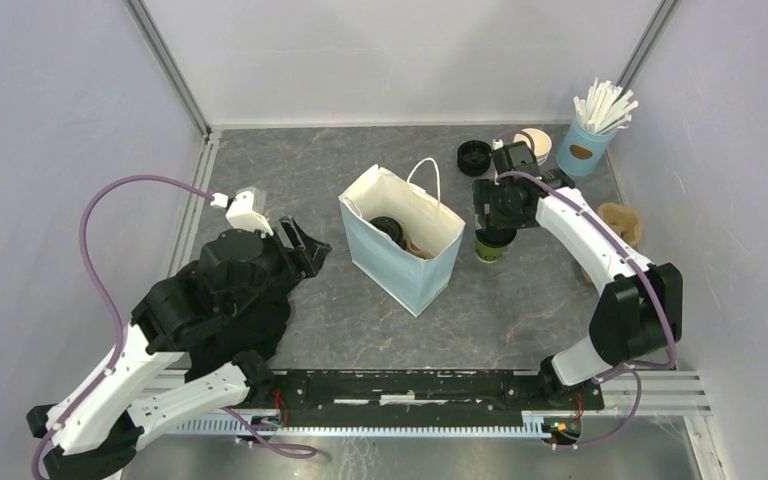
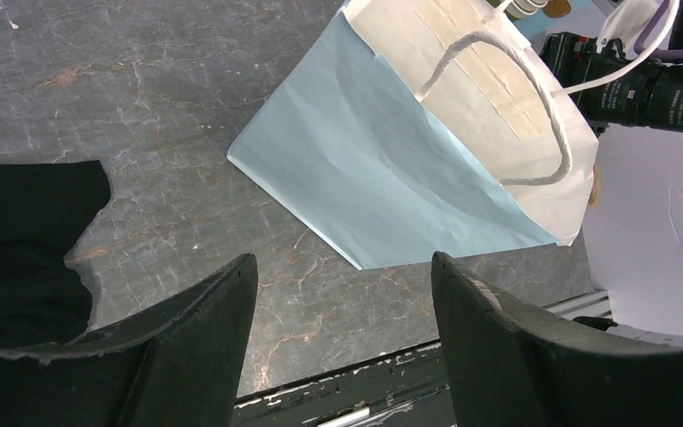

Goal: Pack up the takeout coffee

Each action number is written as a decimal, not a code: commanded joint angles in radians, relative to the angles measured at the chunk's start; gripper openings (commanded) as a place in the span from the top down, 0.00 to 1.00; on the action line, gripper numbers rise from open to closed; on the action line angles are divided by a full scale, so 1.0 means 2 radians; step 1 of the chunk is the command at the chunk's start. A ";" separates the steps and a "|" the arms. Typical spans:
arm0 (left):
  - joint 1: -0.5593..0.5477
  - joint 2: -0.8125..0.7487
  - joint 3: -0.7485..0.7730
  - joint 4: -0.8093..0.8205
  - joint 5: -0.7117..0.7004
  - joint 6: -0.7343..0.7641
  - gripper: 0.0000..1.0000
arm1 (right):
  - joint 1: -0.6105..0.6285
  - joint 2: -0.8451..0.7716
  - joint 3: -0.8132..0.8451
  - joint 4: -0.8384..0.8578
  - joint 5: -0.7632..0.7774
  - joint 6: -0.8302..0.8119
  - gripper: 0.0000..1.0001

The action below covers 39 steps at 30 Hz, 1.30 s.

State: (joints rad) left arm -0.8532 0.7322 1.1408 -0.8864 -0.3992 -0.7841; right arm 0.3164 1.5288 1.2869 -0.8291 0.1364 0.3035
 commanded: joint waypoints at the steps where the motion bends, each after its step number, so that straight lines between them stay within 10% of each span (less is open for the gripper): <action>1: 0.001 0.000 0.024 0.002 -0.004 0.028 0.22 | 0.014 0.003 0.023 0.011 0.021 0.021 0.13; 33: 0.001 0.023 0.077 -0.015 -0.010 0.069 0.22 | 0.019 0.017 0.003 0.023 0.075 0.074 0.15; 39: 0.001 0.034 0.100 -0.027 -0.026 0.068 0.22 | 0.020 0.016 -0.001 0.023 0.077 0.064 0.29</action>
State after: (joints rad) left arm -0.8532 0.7830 1.2865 -0.9249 -0.4053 -0.6937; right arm 0.3519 1.5581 1.2884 -0.8093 0.2569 0.4263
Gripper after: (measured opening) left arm 0.776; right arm 0.774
